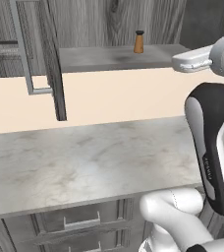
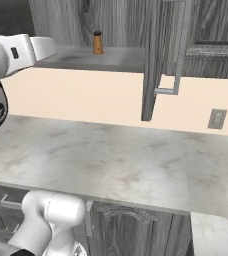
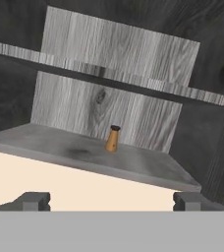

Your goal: Retrieve the shaker from the cabinet and place it next the steak on a plate on the dining table.

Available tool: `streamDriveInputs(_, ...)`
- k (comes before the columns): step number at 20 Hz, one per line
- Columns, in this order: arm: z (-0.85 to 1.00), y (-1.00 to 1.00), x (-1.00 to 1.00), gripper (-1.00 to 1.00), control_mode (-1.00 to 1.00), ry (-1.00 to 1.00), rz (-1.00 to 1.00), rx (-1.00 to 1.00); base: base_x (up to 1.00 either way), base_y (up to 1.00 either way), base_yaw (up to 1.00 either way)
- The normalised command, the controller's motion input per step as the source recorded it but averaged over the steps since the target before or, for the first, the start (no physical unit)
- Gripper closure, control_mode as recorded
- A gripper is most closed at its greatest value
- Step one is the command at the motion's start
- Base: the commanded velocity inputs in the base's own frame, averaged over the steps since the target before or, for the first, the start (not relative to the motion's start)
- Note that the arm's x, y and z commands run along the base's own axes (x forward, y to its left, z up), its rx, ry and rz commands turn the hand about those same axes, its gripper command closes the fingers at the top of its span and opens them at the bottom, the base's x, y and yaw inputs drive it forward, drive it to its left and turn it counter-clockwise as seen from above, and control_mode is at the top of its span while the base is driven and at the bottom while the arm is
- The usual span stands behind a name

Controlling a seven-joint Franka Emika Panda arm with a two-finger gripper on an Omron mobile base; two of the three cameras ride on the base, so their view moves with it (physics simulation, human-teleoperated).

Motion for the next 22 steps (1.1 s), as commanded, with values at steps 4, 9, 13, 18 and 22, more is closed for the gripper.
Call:
streamDriveInputs(4,0.00,-0.01,0.48,-1.00,-1.00,0.00,0.01,0.00,0.00,0.00,0.00)
streamDriveInputs(9,-0.06,-0.10,0.36,-1.00,-1.00,0.02,0.02,0.02,0.00,0.00,0.00)
streamDriveInputs(13,-0.15,-0.08,0.25,-1.00,-1.00,0.00,-0.08,0.05,0.00,0.00,0.00)
streamDriveInputs(18,-0.10,0.00,0.34,-1.00,-1.00,0.00,-0.14,0.03,0.00,0.00,0.00)
streamDriveInputs(22,-0.07,0.00,0.36,-1.00,-1.00,0.00,-0.07,0.05,0.00,0.00,0.00)
